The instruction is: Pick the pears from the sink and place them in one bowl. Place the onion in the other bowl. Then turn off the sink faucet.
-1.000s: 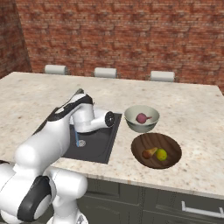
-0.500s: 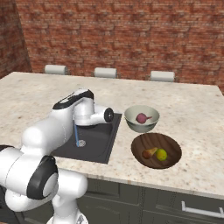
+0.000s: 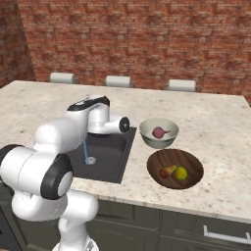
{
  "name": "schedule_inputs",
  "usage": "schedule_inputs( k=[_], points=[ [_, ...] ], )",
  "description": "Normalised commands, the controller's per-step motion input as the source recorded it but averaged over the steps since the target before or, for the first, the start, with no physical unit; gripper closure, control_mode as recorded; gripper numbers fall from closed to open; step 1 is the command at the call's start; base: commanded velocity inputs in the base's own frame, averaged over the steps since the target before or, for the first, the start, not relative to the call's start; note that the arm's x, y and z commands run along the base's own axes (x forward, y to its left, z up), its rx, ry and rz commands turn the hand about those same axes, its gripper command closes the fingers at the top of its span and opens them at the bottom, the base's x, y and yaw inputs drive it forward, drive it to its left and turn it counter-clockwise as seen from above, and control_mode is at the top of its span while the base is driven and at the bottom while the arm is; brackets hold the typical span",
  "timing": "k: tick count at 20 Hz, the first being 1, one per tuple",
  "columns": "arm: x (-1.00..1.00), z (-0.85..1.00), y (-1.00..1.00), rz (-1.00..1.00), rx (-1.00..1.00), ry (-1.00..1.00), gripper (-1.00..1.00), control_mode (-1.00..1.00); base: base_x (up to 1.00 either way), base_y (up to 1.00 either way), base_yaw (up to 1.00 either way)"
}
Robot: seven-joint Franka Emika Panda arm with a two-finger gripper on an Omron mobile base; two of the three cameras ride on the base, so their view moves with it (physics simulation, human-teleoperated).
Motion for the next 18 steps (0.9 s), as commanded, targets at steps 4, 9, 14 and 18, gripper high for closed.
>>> schedule_inputs(
  k=[4, 9, 14, 18],
  points=[
    [0.25, -0.11, 0.00, 0.00, 0.00, 0.00, -1.00, -1.00, 0.00, 0.00, 0.00],
    [0.30, -0.24, 0.00, 0.00, 0.00, 0.00, -1.00, -1.00, 0.00, 0.00, 0.00],
    [0.38, -0.21, 0.00, 0.00, 0.00, 0.00, -1.00, -1.00, 0.00, 0.00, 0.00],
    [0.45, -0.16, 0.00, 0.00, 0.00, 0.00, -1.00, -1.00, 0.00, 0.00, 0.00]
  ],
)
